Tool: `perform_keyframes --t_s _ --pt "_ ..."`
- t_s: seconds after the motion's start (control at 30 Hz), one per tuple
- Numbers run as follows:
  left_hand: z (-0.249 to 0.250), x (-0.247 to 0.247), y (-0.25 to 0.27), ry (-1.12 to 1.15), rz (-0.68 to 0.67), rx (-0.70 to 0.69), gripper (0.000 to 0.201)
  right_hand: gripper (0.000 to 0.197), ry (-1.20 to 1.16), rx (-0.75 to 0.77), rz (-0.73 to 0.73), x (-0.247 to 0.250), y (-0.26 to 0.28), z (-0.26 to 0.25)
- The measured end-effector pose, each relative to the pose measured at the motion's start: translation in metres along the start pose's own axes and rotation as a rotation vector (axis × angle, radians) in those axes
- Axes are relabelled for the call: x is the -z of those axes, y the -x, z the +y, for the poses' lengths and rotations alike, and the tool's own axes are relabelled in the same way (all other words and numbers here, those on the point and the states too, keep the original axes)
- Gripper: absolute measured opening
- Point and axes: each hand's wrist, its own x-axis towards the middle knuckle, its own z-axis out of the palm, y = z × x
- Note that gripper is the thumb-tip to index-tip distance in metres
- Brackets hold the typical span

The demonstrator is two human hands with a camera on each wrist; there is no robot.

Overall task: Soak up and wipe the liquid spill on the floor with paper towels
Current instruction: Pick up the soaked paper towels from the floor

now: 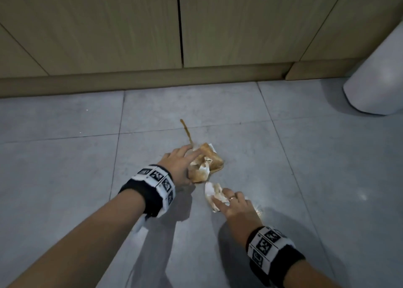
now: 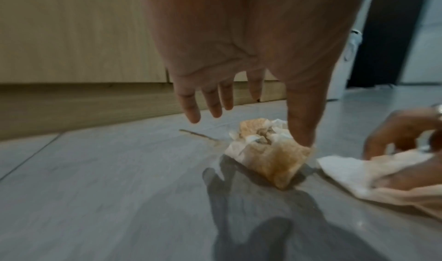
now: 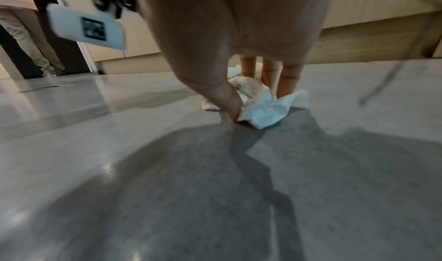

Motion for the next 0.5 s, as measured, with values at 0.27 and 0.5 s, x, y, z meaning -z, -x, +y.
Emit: perform_keyframes --t_s 0.27,0.5 --pt "0.034 0.023 -0.053 -0.502 -0.238 -0.151 0.089 0.088 -0.108 -0.094 -0.015 0.031 0.003 -0.001" --pt "0.038 0.022 -0.067 -0.482 -0.249 -0.182 0.072 0.081 -0.125 -0.124 -0.181 0.016 0.02 0.005"
